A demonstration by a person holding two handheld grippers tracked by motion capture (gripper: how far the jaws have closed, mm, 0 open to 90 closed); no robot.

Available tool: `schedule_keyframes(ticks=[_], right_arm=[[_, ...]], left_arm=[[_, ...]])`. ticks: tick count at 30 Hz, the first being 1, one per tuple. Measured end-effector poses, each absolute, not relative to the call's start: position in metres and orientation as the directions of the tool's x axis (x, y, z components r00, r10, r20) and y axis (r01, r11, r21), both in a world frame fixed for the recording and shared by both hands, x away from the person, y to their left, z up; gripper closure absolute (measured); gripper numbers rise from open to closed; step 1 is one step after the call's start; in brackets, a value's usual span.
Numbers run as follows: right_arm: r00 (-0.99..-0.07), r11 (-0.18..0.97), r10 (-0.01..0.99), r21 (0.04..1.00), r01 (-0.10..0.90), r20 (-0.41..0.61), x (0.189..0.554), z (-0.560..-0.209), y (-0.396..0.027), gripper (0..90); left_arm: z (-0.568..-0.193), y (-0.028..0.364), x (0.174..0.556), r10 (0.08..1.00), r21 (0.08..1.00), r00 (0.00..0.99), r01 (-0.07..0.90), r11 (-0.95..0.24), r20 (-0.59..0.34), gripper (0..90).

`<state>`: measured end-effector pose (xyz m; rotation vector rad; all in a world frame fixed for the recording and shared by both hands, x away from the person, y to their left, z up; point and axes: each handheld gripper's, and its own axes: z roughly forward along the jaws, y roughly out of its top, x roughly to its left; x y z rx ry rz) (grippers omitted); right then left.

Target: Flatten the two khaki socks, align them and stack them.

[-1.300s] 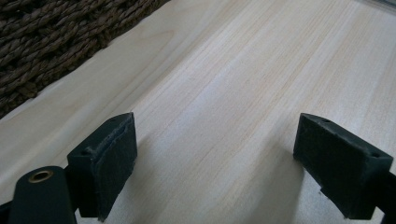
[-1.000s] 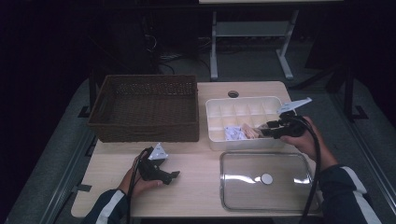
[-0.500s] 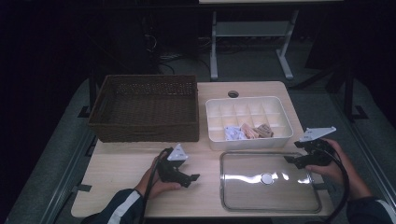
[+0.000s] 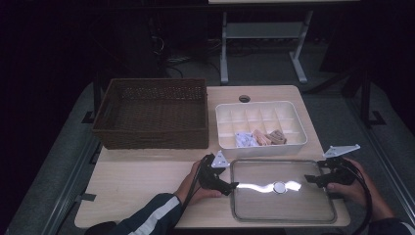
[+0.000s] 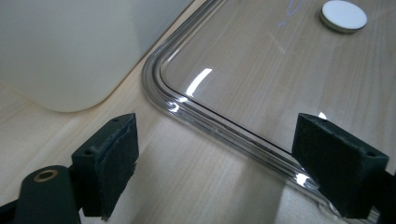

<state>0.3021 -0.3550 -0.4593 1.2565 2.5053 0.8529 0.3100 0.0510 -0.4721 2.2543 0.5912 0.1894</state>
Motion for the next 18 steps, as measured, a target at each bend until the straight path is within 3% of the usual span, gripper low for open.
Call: schedule_keyframes(ticks=[11, 18], right_arm=[[-0.600, 0.431, 0.789, 0.579, 0.692, 0.130, 0.301, -0.464, -0.355, 15.7], [-0.658, 0.479, 0.744, 0.591, 0.649, 0.120, 0.304, -0.465, -0.322, 15.3]], left_arm=[[-0.471, 0.059, 0.314, 0.477, 0.707, 0.878, 0.357, -0.611, -0.031, 15.1], [-0.466, 0.096, 0.310, 0.502, 0.681, 0.865, 0.368, -0.633, -0.001, 15.2]])
